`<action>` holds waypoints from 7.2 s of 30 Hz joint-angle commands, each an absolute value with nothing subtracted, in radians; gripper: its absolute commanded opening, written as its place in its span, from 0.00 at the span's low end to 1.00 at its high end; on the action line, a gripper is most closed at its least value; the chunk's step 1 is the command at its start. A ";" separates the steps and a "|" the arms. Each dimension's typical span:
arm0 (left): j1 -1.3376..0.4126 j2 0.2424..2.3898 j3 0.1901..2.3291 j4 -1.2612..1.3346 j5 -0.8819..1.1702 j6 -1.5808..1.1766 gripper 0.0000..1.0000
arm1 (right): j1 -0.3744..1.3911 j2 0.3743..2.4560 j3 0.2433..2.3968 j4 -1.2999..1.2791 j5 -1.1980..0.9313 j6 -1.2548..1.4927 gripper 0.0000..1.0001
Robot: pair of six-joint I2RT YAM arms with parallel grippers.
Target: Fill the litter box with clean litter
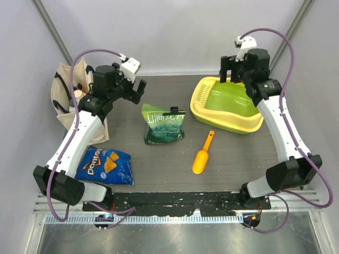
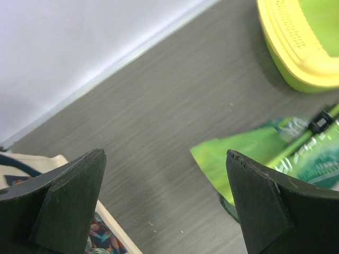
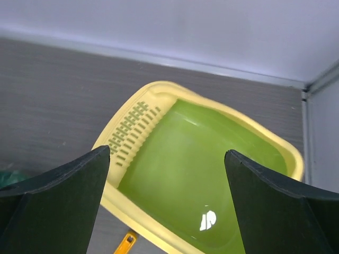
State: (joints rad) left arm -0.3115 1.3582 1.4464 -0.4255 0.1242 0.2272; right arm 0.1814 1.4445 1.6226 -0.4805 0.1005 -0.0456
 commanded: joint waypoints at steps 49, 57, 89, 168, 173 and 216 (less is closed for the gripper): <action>-0.318 1.215 1.183 -0.707 0.555 0.407 1.00 | 0.508 1.916 1.888 -0.894 -0.704 -0.867 0.57; -0.316 1.216 1.174 -0.701 0.555 0.408 1.00 | 0.512 1.921 1.896 -0.887 -0.689 -0.877 0.23; -0.316 1.321 1.239 -0.618 0.606 0.305 1.00 | 0.112 1.299 1.128 -1.313 -0.511 -1.155 0.01; -0.138 1.776 1.517 -0.460 0.890 -0.437 0.06 | 0.199 1.618 1.459 -0.477 -0.762 -0.025 0.85; -0.140 1.688 1.583 -0.433 0.862 -0.312 0.00 | 0.199 1.670 1.554 -0.479 -0.667 -0.005 0.85; -0.284 0.971 0.937 -0.083 0.597 0.235 0.10 | 0.414 2.132 2.207 -0.902 -0.928 -0.314 0.68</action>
State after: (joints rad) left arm -0.2806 1.0111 0.9417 -0.1955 0.6144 0.2436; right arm 0.3973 2.1117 2.1220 -0.7856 -0.8307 -0.2245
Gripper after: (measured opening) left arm 0.099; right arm 0.676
